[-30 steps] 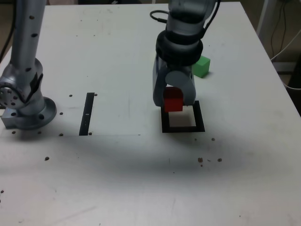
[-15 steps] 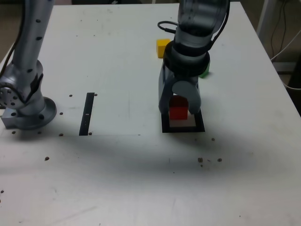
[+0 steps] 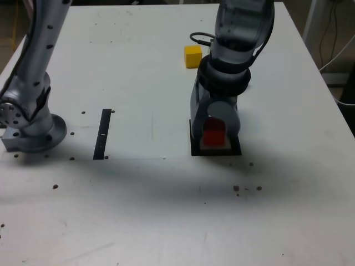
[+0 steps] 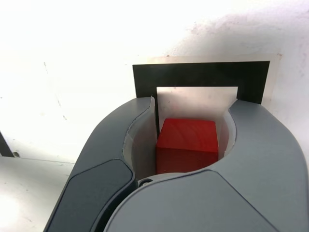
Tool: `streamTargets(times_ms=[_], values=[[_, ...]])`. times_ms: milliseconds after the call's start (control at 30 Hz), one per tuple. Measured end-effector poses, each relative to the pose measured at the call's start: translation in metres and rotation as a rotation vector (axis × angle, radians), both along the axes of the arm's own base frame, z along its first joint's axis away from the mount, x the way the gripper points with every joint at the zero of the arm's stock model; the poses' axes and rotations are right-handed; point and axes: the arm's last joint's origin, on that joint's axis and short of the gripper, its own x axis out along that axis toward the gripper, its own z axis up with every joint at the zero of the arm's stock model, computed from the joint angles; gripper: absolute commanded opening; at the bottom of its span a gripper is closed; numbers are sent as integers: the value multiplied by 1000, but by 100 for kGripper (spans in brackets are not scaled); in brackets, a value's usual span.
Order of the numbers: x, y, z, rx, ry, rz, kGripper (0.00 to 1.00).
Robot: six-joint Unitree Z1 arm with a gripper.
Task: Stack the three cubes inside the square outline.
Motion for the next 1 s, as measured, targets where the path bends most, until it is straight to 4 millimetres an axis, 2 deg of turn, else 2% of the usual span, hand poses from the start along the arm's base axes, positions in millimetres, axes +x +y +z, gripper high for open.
streamTargets(times_ms=[200, 267, 733, 1000], values=[[1, 3, -2, -8, -1, -17, 87], [1, 4, -3, -12, -2, -23, 94], [-3, 4, -5, -11, 2, -26, 98], [-26, 11, 34, 47, 10, -32, 98]])
